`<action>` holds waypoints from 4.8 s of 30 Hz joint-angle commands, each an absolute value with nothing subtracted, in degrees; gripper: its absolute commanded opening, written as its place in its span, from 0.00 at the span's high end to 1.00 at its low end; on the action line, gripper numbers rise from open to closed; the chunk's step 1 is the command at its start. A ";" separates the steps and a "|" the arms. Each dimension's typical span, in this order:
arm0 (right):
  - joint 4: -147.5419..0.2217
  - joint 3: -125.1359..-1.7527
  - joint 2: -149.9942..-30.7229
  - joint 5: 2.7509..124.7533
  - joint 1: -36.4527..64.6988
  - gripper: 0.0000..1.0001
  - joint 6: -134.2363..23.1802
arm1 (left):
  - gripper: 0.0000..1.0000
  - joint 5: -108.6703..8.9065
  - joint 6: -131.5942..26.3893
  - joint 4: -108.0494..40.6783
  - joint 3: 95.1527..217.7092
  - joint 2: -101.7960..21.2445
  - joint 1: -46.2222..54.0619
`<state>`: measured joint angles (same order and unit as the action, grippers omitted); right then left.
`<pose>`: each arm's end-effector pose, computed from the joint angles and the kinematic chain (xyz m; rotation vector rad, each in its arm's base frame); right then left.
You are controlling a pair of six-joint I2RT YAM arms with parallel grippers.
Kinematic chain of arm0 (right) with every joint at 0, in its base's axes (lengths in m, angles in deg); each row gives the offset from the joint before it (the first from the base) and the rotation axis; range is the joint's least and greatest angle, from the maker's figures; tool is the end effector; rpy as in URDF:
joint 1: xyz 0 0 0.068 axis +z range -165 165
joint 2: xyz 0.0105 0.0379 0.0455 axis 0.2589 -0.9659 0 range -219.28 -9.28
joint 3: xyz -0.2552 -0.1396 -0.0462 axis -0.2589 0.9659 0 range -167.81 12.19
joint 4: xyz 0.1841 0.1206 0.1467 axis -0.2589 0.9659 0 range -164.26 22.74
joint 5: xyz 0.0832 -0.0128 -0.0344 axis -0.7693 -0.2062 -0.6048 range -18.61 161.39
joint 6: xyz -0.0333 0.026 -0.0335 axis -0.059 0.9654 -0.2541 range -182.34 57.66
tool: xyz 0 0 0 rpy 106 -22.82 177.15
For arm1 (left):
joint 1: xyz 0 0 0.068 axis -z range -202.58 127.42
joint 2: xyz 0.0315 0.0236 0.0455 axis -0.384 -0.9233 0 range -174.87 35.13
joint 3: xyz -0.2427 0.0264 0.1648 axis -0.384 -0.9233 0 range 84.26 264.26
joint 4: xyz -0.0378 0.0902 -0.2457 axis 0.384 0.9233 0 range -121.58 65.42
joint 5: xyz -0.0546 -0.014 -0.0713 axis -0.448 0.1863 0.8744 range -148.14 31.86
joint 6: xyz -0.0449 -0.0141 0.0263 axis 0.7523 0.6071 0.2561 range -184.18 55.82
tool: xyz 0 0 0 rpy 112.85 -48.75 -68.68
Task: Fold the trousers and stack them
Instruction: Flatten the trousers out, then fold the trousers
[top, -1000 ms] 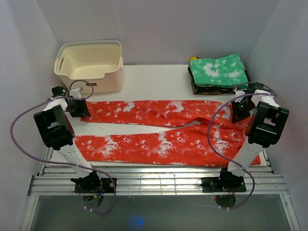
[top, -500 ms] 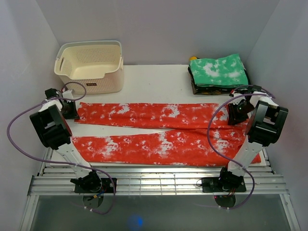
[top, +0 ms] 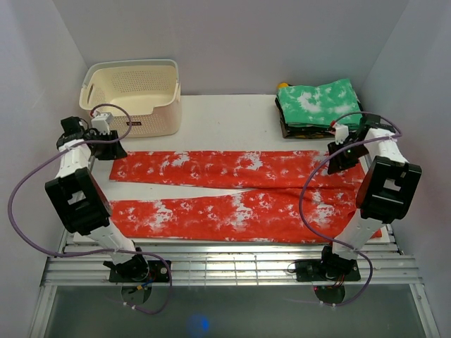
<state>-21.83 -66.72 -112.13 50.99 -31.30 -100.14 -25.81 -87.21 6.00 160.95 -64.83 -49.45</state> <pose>0.3492 -0.0891 0.2426 -0.5722 2.6960 0.2920 0.3404 0.1510 0.2618 0.1016 2.4327 -0.3719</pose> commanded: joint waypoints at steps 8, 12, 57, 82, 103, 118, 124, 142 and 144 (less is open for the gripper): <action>-31.97 -55.50 -117.29 58.28 -29.86 0.76 -98.64 | 0.54 -27.18 -83.43 2.78 150.10 -64.71 -47.10; -34.53 -50.40 -116.60 61.90 -30.38 0.81 -98.99 | 0.54 -33.25 -85.18 3.04 149.12 -65.76 -47.54; -21.62 -51.68 -106.93 55.40 -23.62 0.70 -121.67 | 0.35 -32.40 -108.74 19.65 156.82 -62.78 -48.68; -8.78 -89.15 -132.14 61.46 -34.96 0.32 -145.48 | 0.09 -16.13 -137.21 32.93 188.85 -84.66 -48.60; -14.57 -77.56 -134.09 71.13 -34.96 0.64 -151.55 | 0.32 -27.47 -151.19 38.02 185.78 -93.54 -47.36; -13.17 -92.05 -129.08 65.95 -34.87 0.92 -145.66 | 1.00 -21.24 -139.60 32.14 191.57 -88.45 -47.10; -13.00 -90.47 -121.17 64.19 -36.18 0.92 -146.19 | 1.00 -18.86 -136.08 26.00 185.79 -78.79 -47.45; -11.33 -35.04 -65.82 62.94 -58.57 0.92 -183.92 | 1.00 -16.28 -178.98 40.29 137.89 -36.41 -81.35; -11.33 -28.11 -64.57 65.31 -63.58 0.92 -187.66 | 1.00 -19.54 -182.82 42.95 135.16 -37.90 -87.32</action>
<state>-11.76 -34.66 -66.18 61.81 -58.27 -170.17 -15.27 -165.87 36.43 137.47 -37.71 -81.12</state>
